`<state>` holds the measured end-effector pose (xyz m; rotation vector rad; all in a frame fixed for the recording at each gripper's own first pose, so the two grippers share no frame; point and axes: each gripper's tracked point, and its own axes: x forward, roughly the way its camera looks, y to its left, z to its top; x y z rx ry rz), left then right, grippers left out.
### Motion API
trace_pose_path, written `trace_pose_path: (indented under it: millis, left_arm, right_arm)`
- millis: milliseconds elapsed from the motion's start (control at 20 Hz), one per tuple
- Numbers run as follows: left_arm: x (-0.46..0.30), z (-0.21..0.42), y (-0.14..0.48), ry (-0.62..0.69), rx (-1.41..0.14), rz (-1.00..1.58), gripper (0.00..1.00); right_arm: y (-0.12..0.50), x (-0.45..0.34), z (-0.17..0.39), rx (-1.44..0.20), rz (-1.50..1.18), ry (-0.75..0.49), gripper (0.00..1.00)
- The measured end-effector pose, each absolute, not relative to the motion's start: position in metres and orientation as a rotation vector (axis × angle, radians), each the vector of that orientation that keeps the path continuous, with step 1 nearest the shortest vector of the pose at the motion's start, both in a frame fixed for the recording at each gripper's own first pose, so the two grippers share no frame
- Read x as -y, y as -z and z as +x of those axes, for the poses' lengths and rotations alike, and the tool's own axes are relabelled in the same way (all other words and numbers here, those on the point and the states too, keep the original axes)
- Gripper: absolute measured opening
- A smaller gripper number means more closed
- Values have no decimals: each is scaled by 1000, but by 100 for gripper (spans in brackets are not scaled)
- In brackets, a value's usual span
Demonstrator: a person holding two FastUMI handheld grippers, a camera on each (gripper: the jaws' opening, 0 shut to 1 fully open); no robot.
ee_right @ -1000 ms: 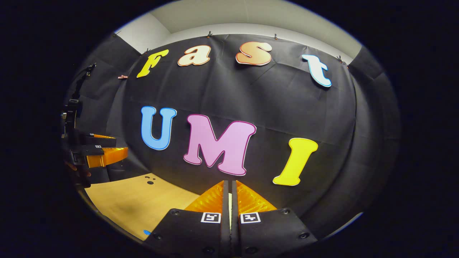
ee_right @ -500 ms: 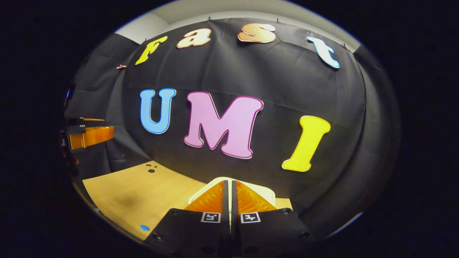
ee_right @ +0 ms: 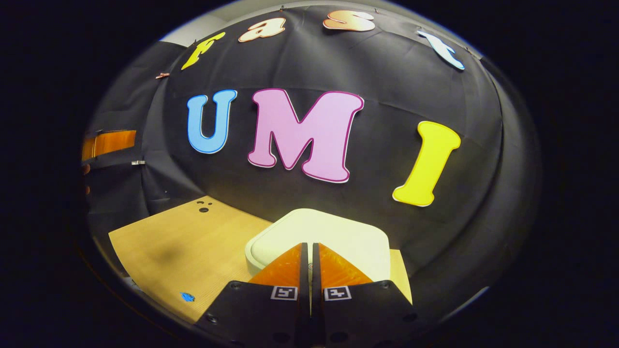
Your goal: Press the lid of the desktop garbage bin to open it, pick up the crumpled paper on the desktop and throw it into the bin, then pick up the pop can on the desktop and drop it into the bin, and finally close the garbage bin lid.
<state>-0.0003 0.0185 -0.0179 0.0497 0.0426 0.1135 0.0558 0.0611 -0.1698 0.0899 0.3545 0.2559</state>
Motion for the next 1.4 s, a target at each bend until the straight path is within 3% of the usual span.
trace_pose_path:
  millis: [850, 1400]
  left_arm:
    - [-29, -4, 23, -142, -53, 54, 95]
    - [-30, -13, 20, -139, -44, 57, 95]
  right_arm:
    - [194, -59, 56, -407, 88, -275, 5]
    - [143, -44, 58, -252, 84, -219, 5]
